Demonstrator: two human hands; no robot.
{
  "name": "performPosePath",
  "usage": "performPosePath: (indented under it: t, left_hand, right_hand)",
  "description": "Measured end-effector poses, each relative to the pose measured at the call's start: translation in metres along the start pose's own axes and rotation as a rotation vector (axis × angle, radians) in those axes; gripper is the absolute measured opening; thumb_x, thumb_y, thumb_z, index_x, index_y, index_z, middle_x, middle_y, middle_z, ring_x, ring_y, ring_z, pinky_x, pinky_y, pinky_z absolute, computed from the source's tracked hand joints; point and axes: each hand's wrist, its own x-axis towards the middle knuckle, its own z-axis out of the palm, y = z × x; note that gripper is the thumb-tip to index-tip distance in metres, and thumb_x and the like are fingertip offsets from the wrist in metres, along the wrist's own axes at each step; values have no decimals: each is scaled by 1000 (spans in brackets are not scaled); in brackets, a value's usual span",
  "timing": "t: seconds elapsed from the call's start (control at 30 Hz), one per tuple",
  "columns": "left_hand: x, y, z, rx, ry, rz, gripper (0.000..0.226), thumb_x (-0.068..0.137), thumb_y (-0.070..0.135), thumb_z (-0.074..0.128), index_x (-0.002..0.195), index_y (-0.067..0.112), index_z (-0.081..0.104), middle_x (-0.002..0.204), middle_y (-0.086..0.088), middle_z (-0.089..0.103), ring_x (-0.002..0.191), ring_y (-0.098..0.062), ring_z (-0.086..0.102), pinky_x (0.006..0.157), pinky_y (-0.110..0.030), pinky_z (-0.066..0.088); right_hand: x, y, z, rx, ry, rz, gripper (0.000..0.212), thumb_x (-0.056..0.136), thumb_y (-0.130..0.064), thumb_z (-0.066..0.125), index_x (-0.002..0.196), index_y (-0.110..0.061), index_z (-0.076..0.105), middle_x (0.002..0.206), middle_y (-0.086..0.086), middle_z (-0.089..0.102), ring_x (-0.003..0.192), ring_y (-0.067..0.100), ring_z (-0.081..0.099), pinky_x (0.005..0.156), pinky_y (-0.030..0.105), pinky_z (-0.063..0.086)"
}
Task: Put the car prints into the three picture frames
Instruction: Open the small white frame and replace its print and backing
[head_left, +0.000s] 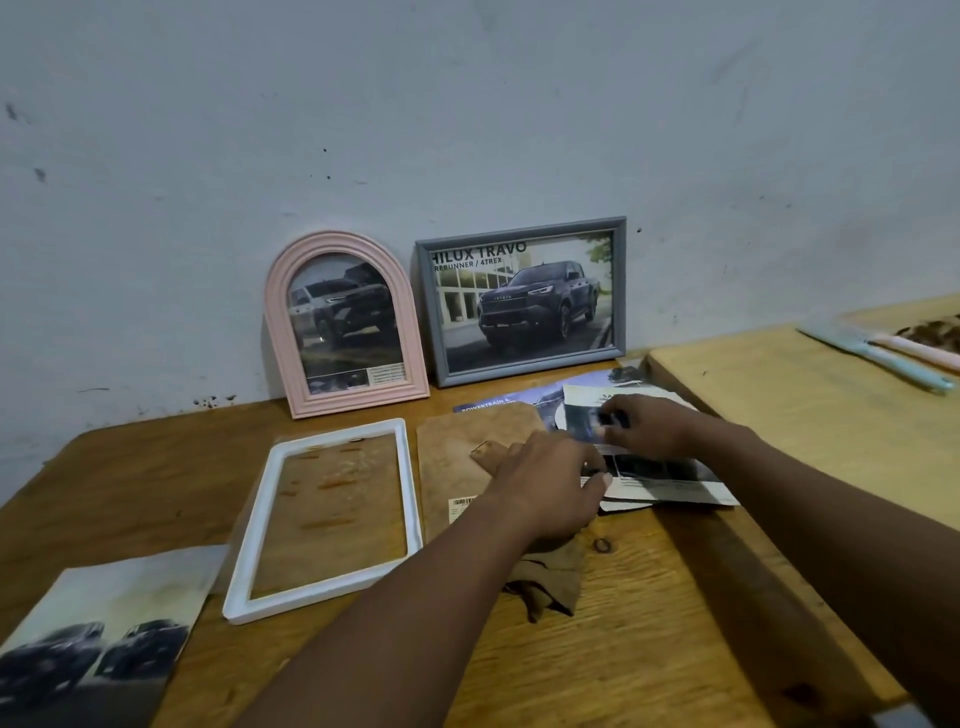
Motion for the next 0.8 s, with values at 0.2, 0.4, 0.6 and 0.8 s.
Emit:
performPosePath:
  t: [0.2, 0.4, 0.6, 0.8]
  left_hand:
    - [-6, 3, -2, -85, 12, 21, 37, 100, 44, 53, 126, 22, 68, 115, -3, 69, 113, -25, 58, 96, -48, 47]
    - [-23, -35, -24, -72, 217, -32, 33, 99, 42, 53, 127, 27, 64, 127, 5, 63, 120, -15, 51, 104, -44, 43]
    - [-82, -117, -67, 2, 421, -373, 39, 101, 42, 53, 139, 33, 55, 141, 5, 55, 129, -17, 49, 106, -42, 44]
    - [-155, -176, -90, -40, 402, -615, 41, 104, 37, 48, 144, 29, 50, 142, 0, 56, 124, -21, 55, 98, -32, 42]
  right_hand:
    - [0, 12, -5, 58, 0, 39, 43, 96, -14, 57, 138, -22, 51, 137, 13, 54, 119, 30, 53, 95, 36, 43]
    - [1, -23, 0, 124, 159, 54, 39, 99, -27, 56, 137, -25, 50, 134, 11, 59, 113, 26, 59, 93, 44, 51]
    - [-5, -143, 19, 276, 106, -209, 44, 94, -39, 59, 136, -29, 50, 137, 0, 57, 119, 20, 54, 96, 39, 48]
    - [-10, -224, 58, 164, -52, -284, 70, 86, -63, 59, 146, -35, 36, 150, -1, 41, 133, 24, 43, 106, 51, 40]
